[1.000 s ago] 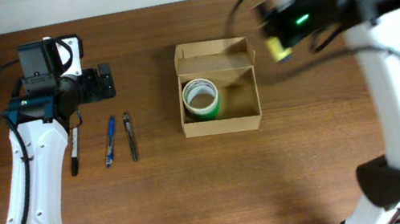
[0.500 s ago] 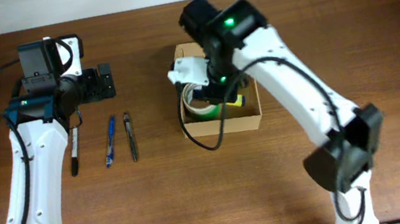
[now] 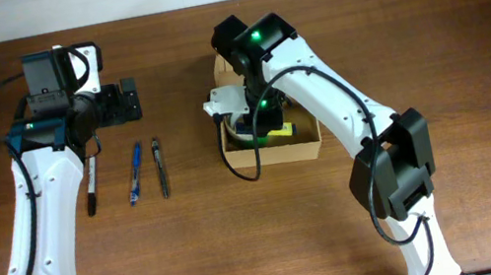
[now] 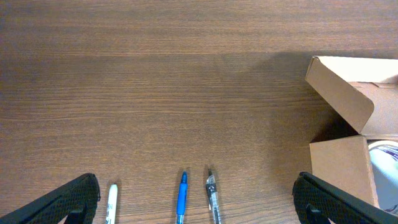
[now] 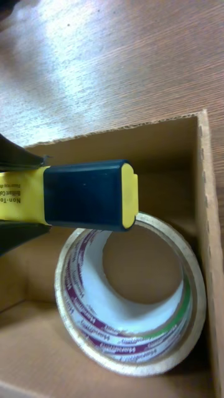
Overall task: Pack container
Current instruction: 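Grasp the yellow highlighter and lower it into the box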
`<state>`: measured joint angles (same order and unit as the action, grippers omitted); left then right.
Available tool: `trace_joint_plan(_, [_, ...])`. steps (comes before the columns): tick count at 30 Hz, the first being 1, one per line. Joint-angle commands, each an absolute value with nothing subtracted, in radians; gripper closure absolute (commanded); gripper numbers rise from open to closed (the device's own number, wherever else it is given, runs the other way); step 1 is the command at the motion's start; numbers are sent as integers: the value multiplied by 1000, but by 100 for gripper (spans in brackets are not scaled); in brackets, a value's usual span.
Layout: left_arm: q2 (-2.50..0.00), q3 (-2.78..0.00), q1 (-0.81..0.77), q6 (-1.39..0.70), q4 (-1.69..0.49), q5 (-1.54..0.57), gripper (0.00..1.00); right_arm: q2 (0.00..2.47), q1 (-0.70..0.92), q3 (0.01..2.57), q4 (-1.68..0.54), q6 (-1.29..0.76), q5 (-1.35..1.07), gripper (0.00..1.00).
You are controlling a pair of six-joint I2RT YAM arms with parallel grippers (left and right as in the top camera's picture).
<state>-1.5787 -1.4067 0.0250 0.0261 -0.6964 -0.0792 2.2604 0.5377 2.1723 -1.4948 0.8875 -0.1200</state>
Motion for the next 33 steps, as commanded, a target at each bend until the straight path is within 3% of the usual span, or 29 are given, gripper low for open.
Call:
trace_joint_plan(1, [-1578, -1426, 29, 38, -697, -90, 1, 2281, 524, 2149, -1493, 912, -121, 96])
trace_joint_plan(22, [-1578, -1426, 29, 38, -697, -90, 1, 2280, 510, 2002, -1453, 900, -191, 95])
trace_joint_plan(28, [-1578, -1426, 29, 38, -697, -90, 1, 2243, 510, 2065, -1460, 822, -190, 80])
trace_joint_plan(31, [-1578, -1426, 29, 38, -697, -90, 1, 2188, 510, 2135, -1486, 794, -181, 64])
trace_joint_plan(33, [-1578, -1426, 29, 38, -697, -90, 1, 2138, 509, 2185, -1489, 752, -160, 60])
